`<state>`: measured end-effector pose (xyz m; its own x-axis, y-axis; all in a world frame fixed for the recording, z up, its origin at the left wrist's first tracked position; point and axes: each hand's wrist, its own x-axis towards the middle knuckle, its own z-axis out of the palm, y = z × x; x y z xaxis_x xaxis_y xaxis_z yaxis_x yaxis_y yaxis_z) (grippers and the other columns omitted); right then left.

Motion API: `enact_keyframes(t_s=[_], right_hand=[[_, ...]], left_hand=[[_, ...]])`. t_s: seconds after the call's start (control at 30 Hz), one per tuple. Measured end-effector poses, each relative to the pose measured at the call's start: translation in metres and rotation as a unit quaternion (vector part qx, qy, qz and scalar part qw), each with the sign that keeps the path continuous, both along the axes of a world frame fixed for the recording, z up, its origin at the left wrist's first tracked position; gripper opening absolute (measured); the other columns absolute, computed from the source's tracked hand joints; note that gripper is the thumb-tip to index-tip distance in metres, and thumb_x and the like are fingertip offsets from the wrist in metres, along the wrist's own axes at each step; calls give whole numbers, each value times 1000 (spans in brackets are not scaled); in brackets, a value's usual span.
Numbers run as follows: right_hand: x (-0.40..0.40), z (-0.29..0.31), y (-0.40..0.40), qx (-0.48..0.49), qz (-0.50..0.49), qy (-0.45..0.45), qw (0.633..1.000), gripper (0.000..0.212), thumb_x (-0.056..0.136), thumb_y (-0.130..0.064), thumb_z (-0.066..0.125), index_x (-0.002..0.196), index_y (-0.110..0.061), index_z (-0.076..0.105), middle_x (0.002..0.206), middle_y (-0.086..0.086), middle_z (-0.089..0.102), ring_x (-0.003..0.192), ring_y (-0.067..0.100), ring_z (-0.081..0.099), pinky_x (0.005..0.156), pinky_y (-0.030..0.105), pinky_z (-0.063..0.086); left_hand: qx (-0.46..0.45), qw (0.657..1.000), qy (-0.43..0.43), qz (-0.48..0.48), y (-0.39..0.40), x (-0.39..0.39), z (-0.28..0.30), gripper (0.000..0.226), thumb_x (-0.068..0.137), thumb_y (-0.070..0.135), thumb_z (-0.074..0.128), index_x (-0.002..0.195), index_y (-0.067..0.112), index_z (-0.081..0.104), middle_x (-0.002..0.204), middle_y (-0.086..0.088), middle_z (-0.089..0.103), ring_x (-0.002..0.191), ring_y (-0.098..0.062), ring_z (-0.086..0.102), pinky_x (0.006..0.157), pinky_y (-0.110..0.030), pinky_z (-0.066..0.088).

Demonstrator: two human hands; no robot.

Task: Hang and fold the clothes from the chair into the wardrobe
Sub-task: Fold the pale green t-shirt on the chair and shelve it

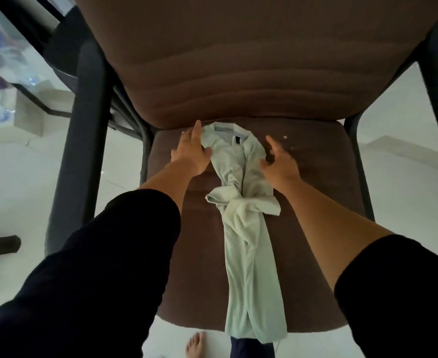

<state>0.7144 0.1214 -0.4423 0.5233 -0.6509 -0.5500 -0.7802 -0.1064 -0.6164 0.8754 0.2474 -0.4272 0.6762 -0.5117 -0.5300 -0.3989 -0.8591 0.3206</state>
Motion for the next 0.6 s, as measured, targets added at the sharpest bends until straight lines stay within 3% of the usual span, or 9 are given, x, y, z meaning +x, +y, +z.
enact_keyframes(t_s=[0.07, 0.17, 0.23, 0.33, 0.4, 0.47, 0.53, 0.6], right_hand=[[6, -13, -5, 1, -2, -2, 1000, 62, 93, -26, 54, 146, -38, 25, 141, 8, 46, 130, 25, 43, 103, 35, 37], [11, -26, -8, 4, -13, -3, 1000, 62, 91, -29, 55, 145, -39, 26, 134, 8, 51, 120, 22, 51, 93, 23, 31], [11, -29, -8, 4, -12, 0, 1000, 63, 90, -28, 57, 144, -38, 27, 128, 7, 55, 118, 20, 51, 88, 19, 24], [12, -24, -8, 7, -4, 3, 1000, 64, 89, -25, 60, 144, -35, 29, 117, 5, 60, 121, 21, 45, 95, 22, 30], [13, -17, -7, 0, 3, 4, 1000, 63, 89, -21, 60, 144, -34, 30, 104, 3, 60, 116, 22, 49, 96, 27, 36], [12, -10, -4, -8, 5, -5, 1000, 61, 90, -15, 57, 143, -32, 33, 93, 0, 58, 98, 19, 57, 89, 24, 43], [9, 0, 1, -10, 1, -17, 1000, 60, 90, -12, 53, 143, -33, 34, 92, 0, 57, 84, 15, 57, 82, 21, 45], [4, 12, 6, -8, -10, -37, 999, 59, 91, -9, 49, 141, -36, 35, 103, 2, 59, 86, 15, 57, 85, 21, 46]], left_hand=[[-10, 1000, 5, 12, -13, 3, -10, 74, 97, 38, 43, 150, 26, -7, 158, -7, 11, 145, -26, 15, 114, -50, 22], [-9, 1000, -7, 29, -29, 3, -18, 72, 97, 37, 41, 151, 22, -5, 156, -8, 19, 141, -28, 23, 112, -49, 26], [-16, 999, -34, 37, -35, 0, -23, 66, 96, 31, 45, 150, 16, 10, 151, -12, 27, 137, -31, 28, 109, -48, 31], [-45, 995, -43, 80, -39, -4, -22, 53, 92, 15, 50, 140, 9, 30, 142, -16, 31, 128, -34, 39, 102, -41, 37], [-32, 993, -24, 111, -40, -5, -17, 56, 90, 10, 51, 141, 9, 27, 142, -17, 26, 124, -35, 44, 100, -37, 39], [-7, 991, -10, 130, -38, -4, -12, 57, 89, 11, 54, 140, 9, 28, 141, -18, 27, 123, -36, 46, 99, -36, 41], [9, 993, -7, 119, -33, -3, -10, 51, 87, 13, 56, 135, 8, 37, 138, -17, 38, 123, -34, 48, 97, -35, 42], [5, 995, 5, 95, -25, -3, -4, 40, 85, 15, 55, 124, 9, 50, 129, -15, 53, 118, -31, 53, 89, -30, 44]])
